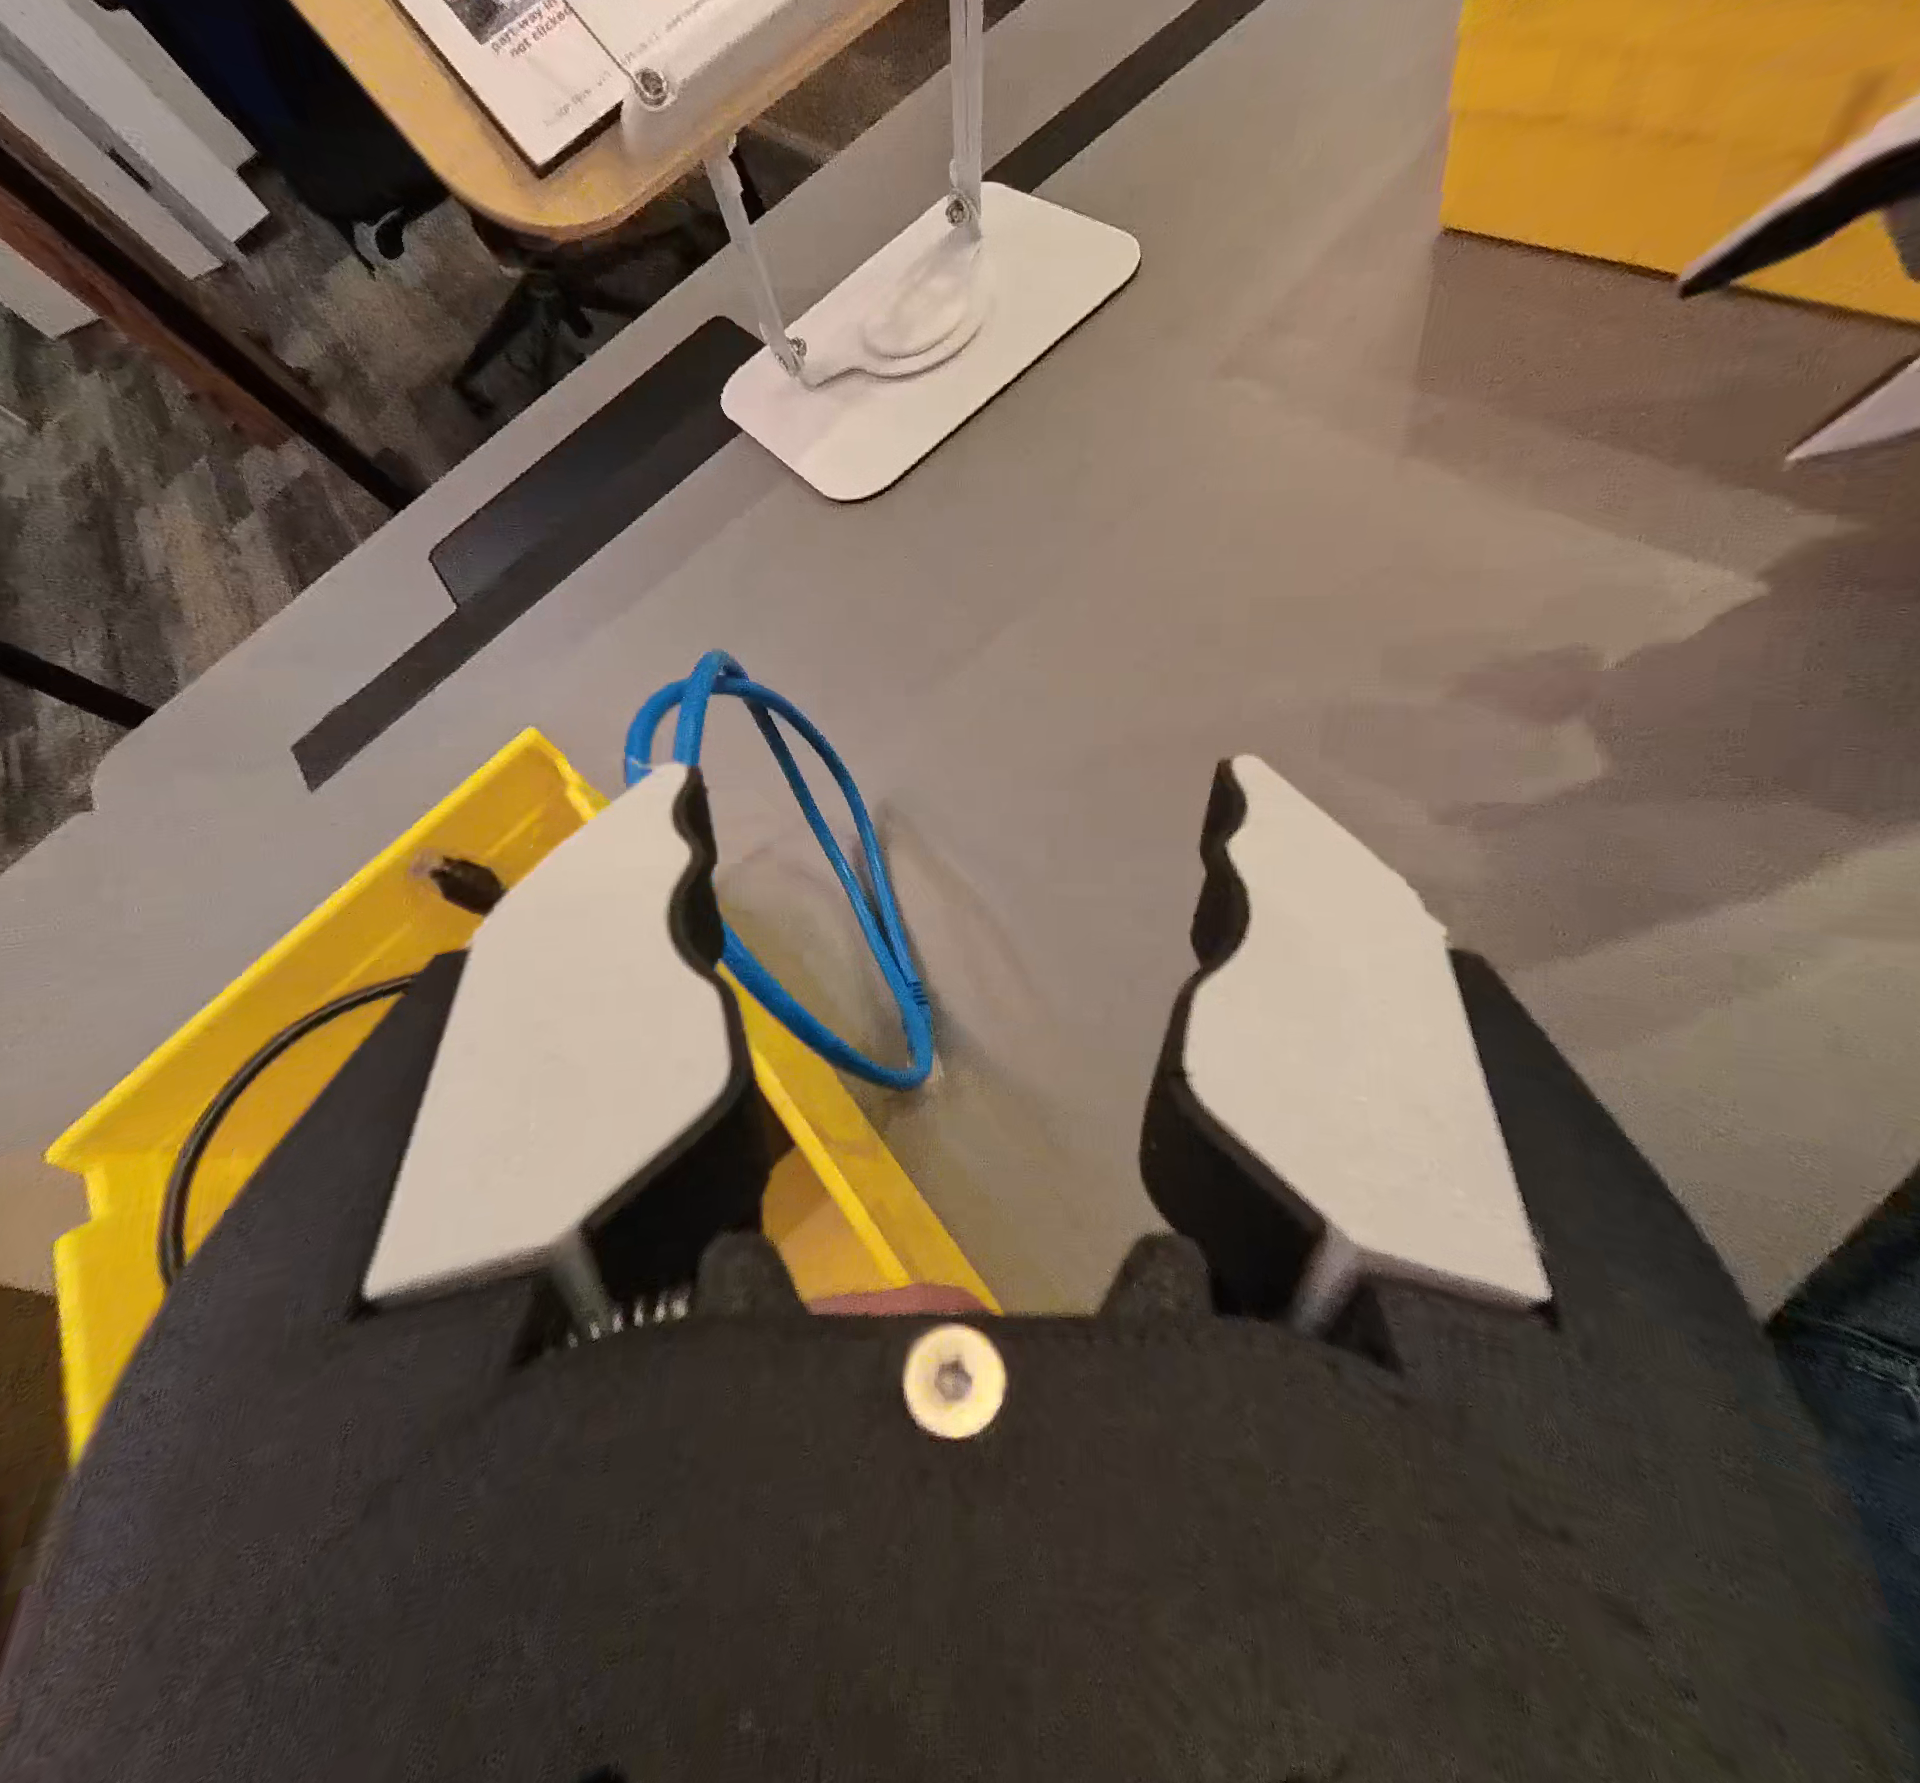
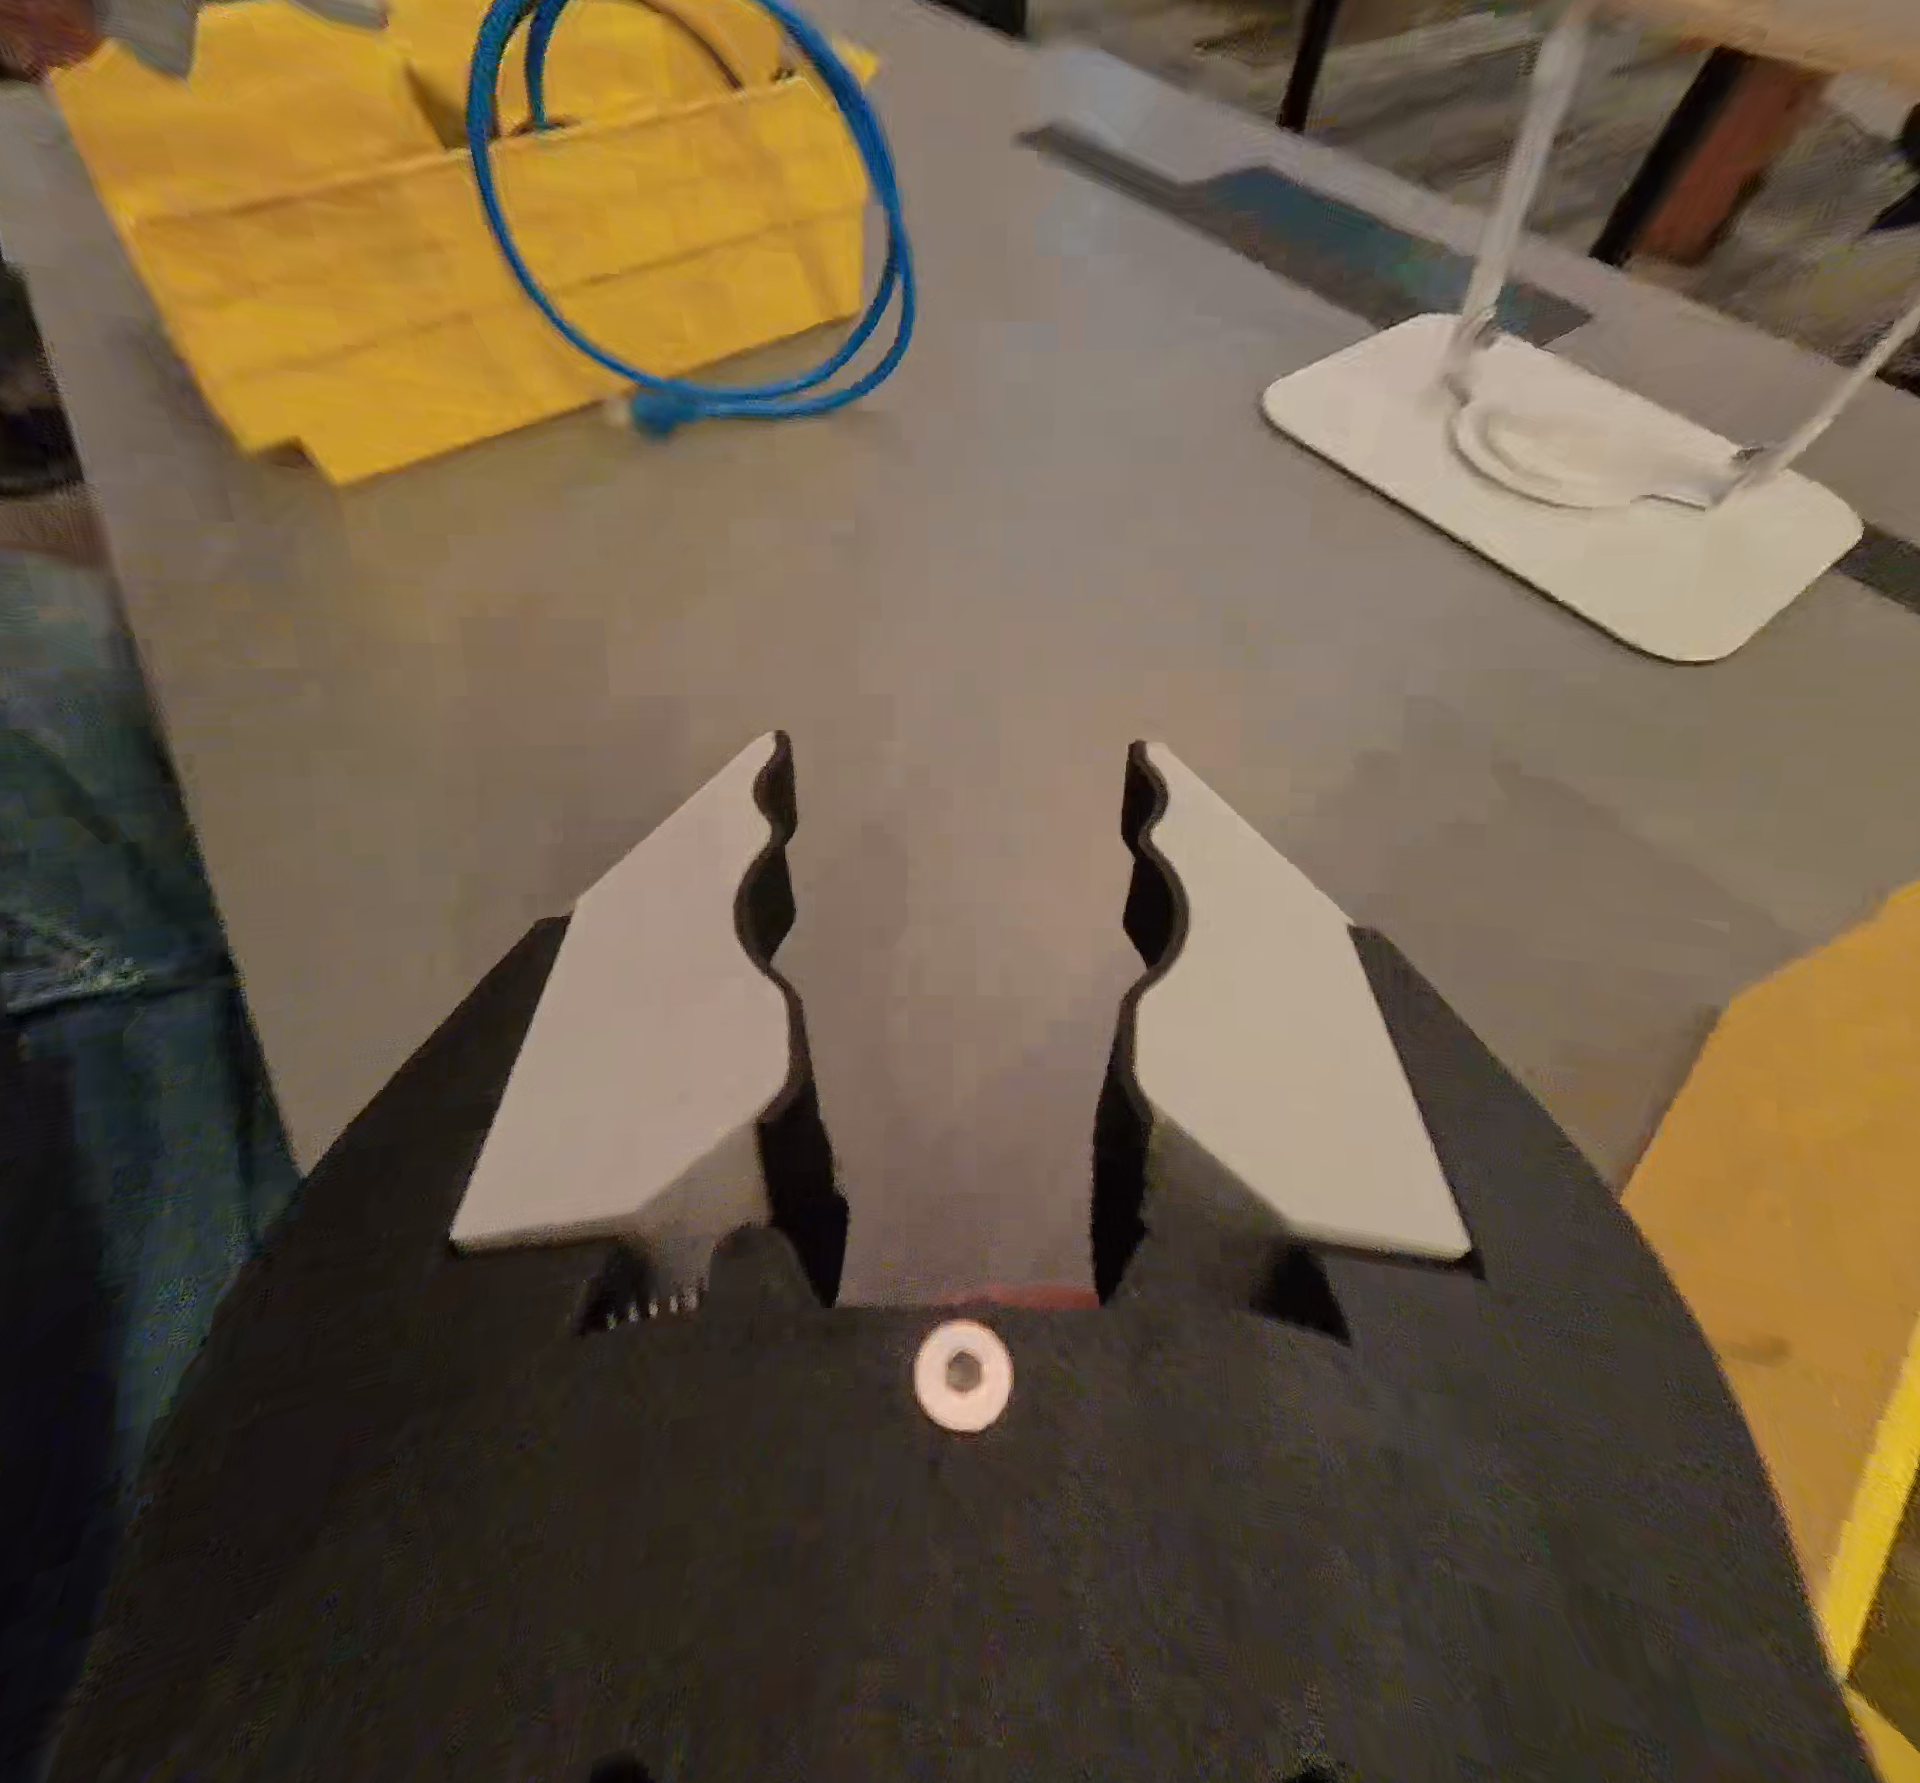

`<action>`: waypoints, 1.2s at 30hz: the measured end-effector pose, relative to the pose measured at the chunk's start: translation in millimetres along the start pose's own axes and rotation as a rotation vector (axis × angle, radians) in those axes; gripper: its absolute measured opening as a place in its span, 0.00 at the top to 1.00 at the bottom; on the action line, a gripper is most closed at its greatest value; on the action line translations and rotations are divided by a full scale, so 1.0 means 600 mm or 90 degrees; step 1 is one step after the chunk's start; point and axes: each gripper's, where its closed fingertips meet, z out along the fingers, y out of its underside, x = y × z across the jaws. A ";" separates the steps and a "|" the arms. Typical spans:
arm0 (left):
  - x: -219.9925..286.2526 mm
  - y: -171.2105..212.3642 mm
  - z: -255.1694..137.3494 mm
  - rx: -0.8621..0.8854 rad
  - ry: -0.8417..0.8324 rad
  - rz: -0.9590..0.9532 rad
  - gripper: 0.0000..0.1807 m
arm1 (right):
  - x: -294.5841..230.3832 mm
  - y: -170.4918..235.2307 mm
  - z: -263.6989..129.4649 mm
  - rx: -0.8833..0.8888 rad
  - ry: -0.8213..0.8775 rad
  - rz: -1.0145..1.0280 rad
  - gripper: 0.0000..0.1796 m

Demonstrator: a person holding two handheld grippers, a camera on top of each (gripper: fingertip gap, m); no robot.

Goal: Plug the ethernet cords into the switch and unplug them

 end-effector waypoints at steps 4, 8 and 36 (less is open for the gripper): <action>-0.003 0.044 -0.007 -0.051 -0.029 0.021 0.51 | 0.010 -0.032 -0.100 -0.076 0.137 -0.141 0.60; -0.038 0.098 -0.021 -0.094 -0.044 -0.026 0.50 | 0.109 0.015 -0.185 -0.227 0.270 -0.169 0.60; -0.278 0.453 -0.160 -0.465 -0.191 -0.274 0.58 | 0.260 0.207 -0.280 -0.322 0.379 0.194 0.93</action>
